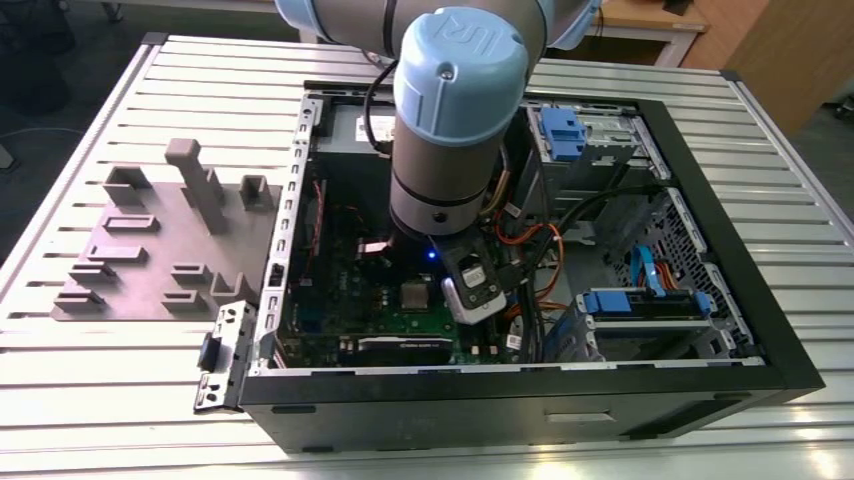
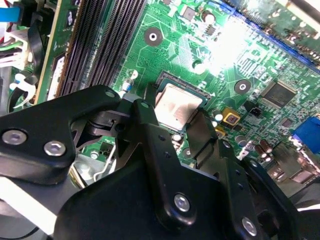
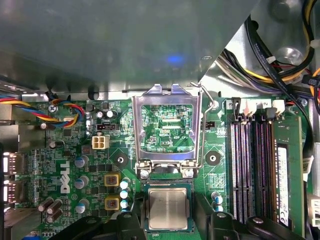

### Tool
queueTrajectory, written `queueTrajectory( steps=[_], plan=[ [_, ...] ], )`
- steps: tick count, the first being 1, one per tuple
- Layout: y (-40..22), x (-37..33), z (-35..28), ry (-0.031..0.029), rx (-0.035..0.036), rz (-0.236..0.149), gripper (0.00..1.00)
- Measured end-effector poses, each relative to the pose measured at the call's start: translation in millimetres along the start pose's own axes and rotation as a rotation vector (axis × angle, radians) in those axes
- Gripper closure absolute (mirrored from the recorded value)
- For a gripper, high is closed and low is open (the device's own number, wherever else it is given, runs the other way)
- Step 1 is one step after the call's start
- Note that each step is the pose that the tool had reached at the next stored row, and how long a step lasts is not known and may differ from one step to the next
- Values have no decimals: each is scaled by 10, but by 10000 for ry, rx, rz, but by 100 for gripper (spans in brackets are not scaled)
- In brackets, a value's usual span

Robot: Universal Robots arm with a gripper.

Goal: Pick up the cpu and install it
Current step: 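Pick up the cpu and move it towards the insertion slot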

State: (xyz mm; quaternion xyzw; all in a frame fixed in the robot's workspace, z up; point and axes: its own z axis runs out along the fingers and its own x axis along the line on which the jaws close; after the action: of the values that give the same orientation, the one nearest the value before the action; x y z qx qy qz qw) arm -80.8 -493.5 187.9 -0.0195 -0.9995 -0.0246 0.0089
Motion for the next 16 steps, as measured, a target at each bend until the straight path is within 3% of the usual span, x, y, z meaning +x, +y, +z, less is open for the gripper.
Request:
queueTrajectory(
  steps=[16],
  plan=[
    [1, 1, -26, 0, 1, 0, 49]
  ],
)
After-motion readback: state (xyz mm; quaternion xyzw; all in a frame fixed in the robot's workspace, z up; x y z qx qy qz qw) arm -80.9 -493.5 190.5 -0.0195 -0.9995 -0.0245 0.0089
